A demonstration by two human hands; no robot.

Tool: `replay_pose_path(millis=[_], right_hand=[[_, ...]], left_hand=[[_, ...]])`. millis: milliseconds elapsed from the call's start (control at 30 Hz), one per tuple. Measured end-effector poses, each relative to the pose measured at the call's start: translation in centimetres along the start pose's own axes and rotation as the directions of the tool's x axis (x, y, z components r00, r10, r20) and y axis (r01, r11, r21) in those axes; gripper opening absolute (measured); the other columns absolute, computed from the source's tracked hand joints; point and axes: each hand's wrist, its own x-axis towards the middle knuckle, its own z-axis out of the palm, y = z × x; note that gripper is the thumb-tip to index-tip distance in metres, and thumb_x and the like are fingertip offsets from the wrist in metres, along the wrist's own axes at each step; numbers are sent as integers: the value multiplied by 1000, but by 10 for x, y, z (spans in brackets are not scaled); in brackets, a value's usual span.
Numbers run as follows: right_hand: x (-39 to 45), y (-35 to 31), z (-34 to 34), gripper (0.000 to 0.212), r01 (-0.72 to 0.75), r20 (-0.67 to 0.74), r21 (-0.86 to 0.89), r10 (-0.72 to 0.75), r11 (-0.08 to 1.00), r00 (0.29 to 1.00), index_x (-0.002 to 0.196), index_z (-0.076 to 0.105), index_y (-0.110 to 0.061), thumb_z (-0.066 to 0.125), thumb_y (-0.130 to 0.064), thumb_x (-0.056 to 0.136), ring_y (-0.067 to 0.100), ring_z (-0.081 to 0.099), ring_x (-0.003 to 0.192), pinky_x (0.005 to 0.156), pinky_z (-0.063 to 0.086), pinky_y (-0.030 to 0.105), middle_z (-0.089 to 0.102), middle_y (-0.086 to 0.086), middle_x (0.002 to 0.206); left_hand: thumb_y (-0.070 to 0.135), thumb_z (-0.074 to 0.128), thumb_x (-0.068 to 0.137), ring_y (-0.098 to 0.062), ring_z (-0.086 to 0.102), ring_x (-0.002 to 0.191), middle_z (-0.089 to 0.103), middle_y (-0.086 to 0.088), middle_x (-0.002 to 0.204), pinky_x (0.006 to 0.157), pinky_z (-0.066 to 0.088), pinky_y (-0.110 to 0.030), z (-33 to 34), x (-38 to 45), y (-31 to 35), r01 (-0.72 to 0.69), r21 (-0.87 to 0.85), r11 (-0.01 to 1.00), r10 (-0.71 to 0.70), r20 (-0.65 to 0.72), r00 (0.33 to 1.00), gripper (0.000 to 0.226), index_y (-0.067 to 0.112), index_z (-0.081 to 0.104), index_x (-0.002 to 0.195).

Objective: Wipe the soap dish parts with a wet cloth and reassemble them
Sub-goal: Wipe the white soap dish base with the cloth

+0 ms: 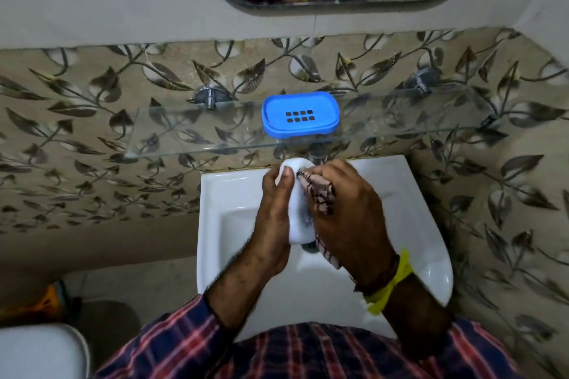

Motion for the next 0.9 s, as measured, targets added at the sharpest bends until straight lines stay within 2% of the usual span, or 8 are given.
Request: replay_pose_path(millis=[67, 167, 267, 367, 500, 633, 767, 900], right_hand=[[-11, 3, 2, 21, 27, 50, -23, -26, 999, 998, 100, 72, -15, 56, -23, 89, 21, 67, 90, 73, 57, 39, 68, 2, 99], [-3, 16, 4, 15, -24, -26, -30, 24, 999, 999, 94, 71, -14, 58, -18, 88, 25, 66, 87, 70, 55, 45, 67, 4, 94], [3, 13, 9, 15, -5, -91, 22, 7, 1000, 996, 98, 72, -9, 61, -14, 89, 25, 66, 88, 73, 55, 44, 68, 7, 95], [-15, 6, 12, 16, 60, -45, 32, -59, 998, 997, 102, 73, -10, 64, -11, 89, 22, 67, 91, 76, 55, 38, 69, 5, 98], [6, 13, 10, 23, 4, -133, 25, 0, 1000, 991, 98, 74, -9, 57, -25, 93, 23, 66, 87, 73, 55, 42, 68, 6, 94], [-11, 3, 9, 18, 98, -61, 74, -94, 992, 994, 104, 73, -8, 62, -11, 90, 22, 67, 93, 78, 56, 37, 69, 6, 99], [-5, 13, 11, 20, 27, -54, 101, -22, 995, 998, 102, 74, -11, 64, -11, 85, 19, 67, 92, 76, 55, 39, 68, 2, 97], [-9, 9, 5, 28, 122, 51, 175, -133, 977, 990, 107, 72, -10, 65, -3, 81, 23, 67, 97, 80, 56, 40, 66, 5, 101]], left_hand=[[57, 57, 89, -24, 61, 127, 60, -11, 142, 111, 45, -50, -6, 1, -1, -44, -31, 999, 45, 29, 999, 64, 32, 46, 146], [50, 46, 100, -7, 57, 128, 58, 2, 146, 113, 42, -39, -7, -3, -5, -102, 60, 993, 95, 103, 990, 47, 34, 49, 144], [45, 42, 103, -15, 60, 127, 61, -1, 141, 99, 52, -33, -3, -3, -6, -129, 16, 992, 126, 116, 985, 45, 32, 46, 145], [45, 48, 99, -17, 68, 115, 68, -4, 131, 83, 57, -27, -7, -2, -5, -105, -77, 991, 114, 119, 986, 45, 32, 52, 141], [44, 41, 100, -21, 55, 134, 57, -5, 146, 102, 51, -35, -5, -3, -12, -122, 4, 993, 121, 110, 987, 50, 27, 45, 147], [35, 37, 106, -19, 65, 119, 65, -5, 135, 87, 56, -28, -7, 2, -13, -114, -95, 989, 123, 106, 987, 43, 24, 47, 146], [46, 39, 103, -21, 62, 124, 61, -6, 140, 95, 53, -34, -5, 2, -14, -82, -79, 994, 89, 94, 992, 51, 24, 44, 149], [42, 43, 102, -24, 66, 116, 65, -13, 133, 91, 56, -33, -4, 9, -7, -77, -185, 980, 88, 49, 995, 51, 22, 46, 148]])
